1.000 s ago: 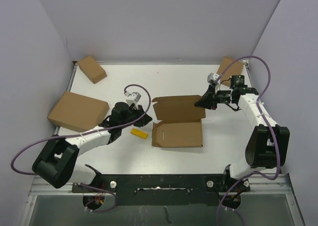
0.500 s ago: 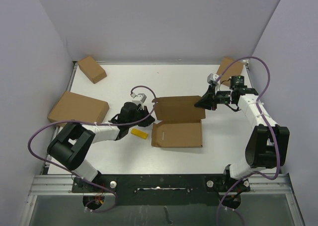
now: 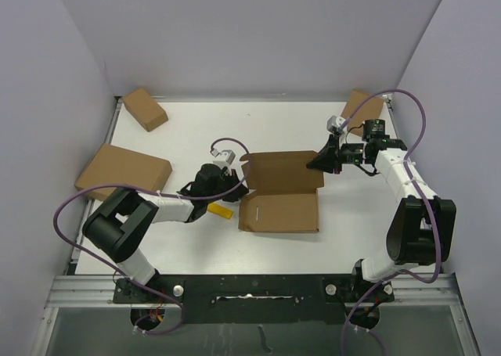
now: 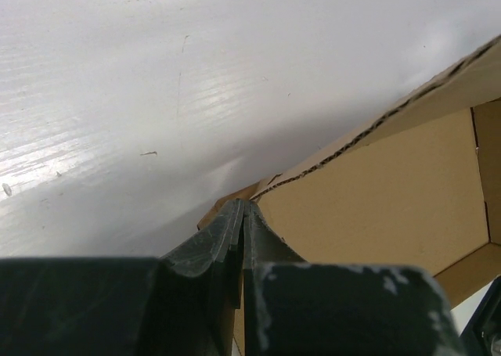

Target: Fold the paper box

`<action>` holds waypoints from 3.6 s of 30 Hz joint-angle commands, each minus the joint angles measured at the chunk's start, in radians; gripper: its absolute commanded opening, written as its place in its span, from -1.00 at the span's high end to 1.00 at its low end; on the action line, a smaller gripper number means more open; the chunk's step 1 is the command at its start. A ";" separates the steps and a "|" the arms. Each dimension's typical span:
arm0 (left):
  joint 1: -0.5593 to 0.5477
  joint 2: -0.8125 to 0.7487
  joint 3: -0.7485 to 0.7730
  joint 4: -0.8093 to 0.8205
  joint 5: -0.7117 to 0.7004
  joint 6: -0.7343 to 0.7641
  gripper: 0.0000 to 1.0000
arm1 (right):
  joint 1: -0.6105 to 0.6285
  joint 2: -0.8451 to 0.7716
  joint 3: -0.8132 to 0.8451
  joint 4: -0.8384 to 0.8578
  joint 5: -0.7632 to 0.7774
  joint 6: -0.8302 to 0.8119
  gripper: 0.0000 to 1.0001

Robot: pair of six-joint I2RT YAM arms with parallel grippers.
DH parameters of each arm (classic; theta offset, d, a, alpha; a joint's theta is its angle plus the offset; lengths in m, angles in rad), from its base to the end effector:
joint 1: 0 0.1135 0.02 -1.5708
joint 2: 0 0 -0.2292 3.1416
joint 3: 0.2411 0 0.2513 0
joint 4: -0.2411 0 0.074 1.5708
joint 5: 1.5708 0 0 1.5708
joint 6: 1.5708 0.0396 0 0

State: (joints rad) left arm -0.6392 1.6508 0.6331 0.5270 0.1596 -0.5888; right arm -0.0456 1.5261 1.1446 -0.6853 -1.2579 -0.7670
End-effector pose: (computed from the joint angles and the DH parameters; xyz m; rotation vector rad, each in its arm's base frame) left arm 0.2509 -0.1944 0.1125 0.1597 2.1803 -0.8970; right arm 0.3016 0.0240 0.2318 -1.0413 1.7144 1.1169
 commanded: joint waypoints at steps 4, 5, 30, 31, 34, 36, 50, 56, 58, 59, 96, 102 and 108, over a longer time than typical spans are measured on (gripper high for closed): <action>-0.019 0.014 -0.014 0.086 -0.053 -0.010 1.00 | -0.005 -0.050 -0.006 0.043 -0.046 0.013 1.00; -0.020 0.010 -0.019 0.090 -0.062 -0.008 1.00 | -0.005 -0.052 -0.007 0.047 -0.045 0.017 1.00; -0.032 0.030 -0.071 0.193 -0.010 0.032 1.00 | -0.007 -0.055 -0.019 0.074 -0.039 0.041 1.00; -0.033 0.031 -0.076 0.198 -0.010 0.030 1.00 | -0.007 -0.056 -0.020 0.075 -0.039 0.043 1.00; -0.037 0.038 -0.083 0.210 -0.007 0.025 1.00 | -0.007 -0.057 -0.021 0.078 -0.040 0.046 1.00; -0.041 0.039 -0.084 0.220 -0.003 0.021 1.00 | -0.007 -0.058 -0.023 0.081 -0.039 0.049 1.00; -0.101 0.100 -0.041 0.288 -0.016 -0.005 1.00 | -0.007 -0.070 -0.053 0.139 -0.032 0.103 1.00; -0.118 0.128 -0.011 0.302 -0.040 -0.023 1.00 | -0.004 -0.069 -0.060 0.147 -0.037 0.109 1.00; -0.121 0.138 0.004 0.304 -0.045 -0.030 1.00 | -0.001 -0.068 -0.060 0.147 -0.039 0.109 1.00; -0.122 0.142 0.011 0.304 -0.047 -0.031 1.00 | -0.001 -0.068 -0.061 0.147 -0.038 0.108 1.00; -0.115 -0.440 -0.107 -0.417 -0.092 0.034 0.47 | -0.003 -0.059 -0.052 0.118 -0.029 0.072 1.00; -0.081 -0.456 -0.128 -0.445 -0.081 0.016 0.14 | -0.002 -0.056 -0.052 0.116 -0.029 0.070 1.00; -0.060 -0.338 -0.098 -0.353 -0.018 0.012 0.12 | -0.003 -0.056 -0.051 0.112 -0.028 0.067 1.00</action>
State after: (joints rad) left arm -0.7128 1.2457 0.4980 0.1085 0.0975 -0.5690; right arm -0.0452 1.5066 1.0817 -0.5781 -1.2564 -0.6807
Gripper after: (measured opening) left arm 0.440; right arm 0.044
